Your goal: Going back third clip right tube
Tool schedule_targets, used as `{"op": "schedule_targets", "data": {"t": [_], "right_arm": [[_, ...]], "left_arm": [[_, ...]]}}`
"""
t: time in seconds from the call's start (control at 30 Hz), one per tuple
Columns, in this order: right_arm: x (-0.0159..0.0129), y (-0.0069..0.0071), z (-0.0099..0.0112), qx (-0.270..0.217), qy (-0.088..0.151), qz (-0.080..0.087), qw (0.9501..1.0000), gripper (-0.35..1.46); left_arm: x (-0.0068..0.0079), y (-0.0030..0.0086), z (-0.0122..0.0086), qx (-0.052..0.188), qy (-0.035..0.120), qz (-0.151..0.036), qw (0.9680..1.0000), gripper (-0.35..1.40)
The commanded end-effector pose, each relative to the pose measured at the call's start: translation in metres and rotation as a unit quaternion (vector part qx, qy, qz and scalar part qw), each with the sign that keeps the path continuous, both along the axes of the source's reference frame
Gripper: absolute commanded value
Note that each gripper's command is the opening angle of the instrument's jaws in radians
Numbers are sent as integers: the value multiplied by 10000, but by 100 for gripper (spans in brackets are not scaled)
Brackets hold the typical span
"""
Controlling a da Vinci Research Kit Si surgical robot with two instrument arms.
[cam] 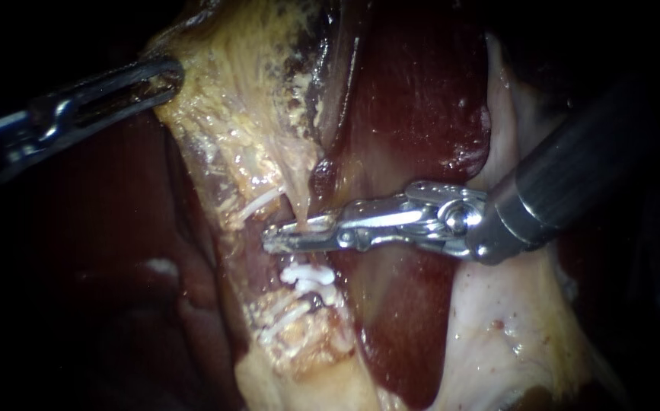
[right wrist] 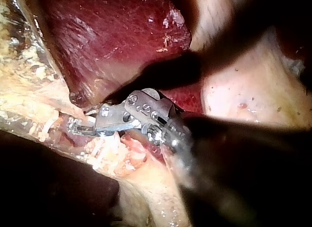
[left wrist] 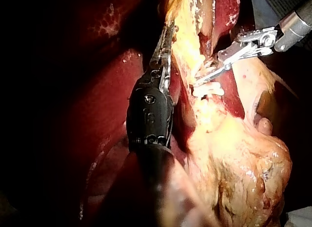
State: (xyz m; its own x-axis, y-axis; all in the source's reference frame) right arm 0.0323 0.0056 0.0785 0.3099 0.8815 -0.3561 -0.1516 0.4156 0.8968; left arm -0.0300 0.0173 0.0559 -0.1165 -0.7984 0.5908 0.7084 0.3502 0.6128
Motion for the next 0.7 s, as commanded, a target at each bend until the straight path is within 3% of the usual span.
{"op": "schedule_targets", "data": {"t": [0.03,0.17,0.33,0.4,0.7], "right_arm": [[0,0,0,0,-1,1,10000,-35],[-1,0,-1,5,8,-12,10000,-33],[-1,1,0,7,-7,-16,10000,39],[0,3,0,-173,46,18,9998,52],[-4,4,0,-655,144,30,9977,60]], "left_arm": [[0,0,0,-2,5,-1,10000,-35],[0,-1,0,-4,6,-3,10000,-35],[-1,-3,-1,-6,8,-4,10000,-35],[0,-3,-1,-8,9,-5,10000,-35],[0,-6,-3,-12,14,-10,10000,-35]]}}
